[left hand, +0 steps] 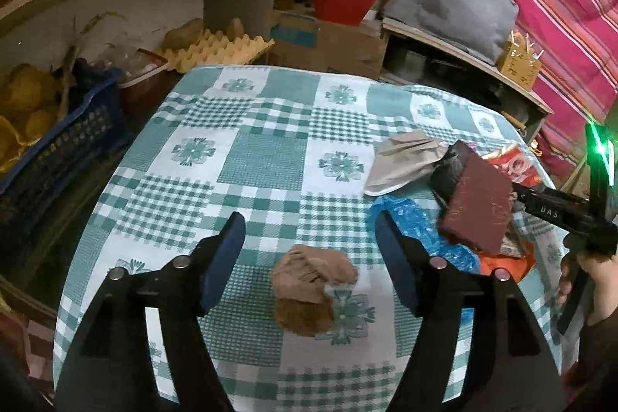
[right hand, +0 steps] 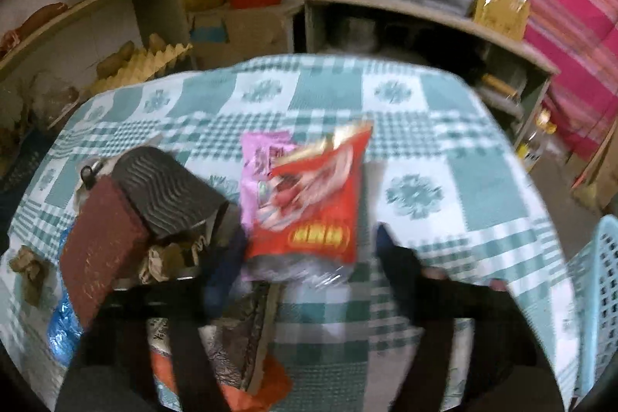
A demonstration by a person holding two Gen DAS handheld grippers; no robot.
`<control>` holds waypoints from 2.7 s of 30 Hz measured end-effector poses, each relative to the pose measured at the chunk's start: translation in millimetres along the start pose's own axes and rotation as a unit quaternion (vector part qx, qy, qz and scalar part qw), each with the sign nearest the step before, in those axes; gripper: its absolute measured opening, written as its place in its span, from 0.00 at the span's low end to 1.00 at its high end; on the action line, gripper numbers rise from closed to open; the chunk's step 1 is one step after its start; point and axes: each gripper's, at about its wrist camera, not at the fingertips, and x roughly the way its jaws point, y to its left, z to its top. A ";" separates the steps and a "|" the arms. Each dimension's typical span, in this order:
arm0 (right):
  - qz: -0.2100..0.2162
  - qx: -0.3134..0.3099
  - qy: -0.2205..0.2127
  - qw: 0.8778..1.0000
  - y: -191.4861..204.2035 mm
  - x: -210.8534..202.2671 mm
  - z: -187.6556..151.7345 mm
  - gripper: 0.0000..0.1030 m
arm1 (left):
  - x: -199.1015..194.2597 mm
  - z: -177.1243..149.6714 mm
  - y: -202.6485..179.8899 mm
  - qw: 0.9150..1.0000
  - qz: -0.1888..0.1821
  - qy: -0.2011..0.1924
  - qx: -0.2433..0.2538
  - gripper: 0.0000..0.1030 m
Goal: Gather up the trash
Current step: 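Grasp the brown paper with the left tool while the right tool grasps the red snack wrapper, then carry the brown paper and red wrapper over the blue basket with both tools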
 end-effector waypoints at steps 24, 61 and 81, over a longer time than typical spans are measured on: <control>-0.017 -0.018 -0.054 0.998 -22.6 -37.3 -5.8 0.19 | 21.9 -29.4 -10.1 0.998 0.006 0.037 0.056 0.54; -0.064 0.068 -0.141 0.986 -156.1 -156.3 -40.7 0.19 | -55.7 32.5 -220.3 0.983 -0.100 -0.106 0.109 0.52; -0.142 0.136 -0.145 0.970 -279.8 -203.7 -91.1 0.19 | -40.1 -11.0 -394.7 0.963 -0.204 -0.070 0.162 0.52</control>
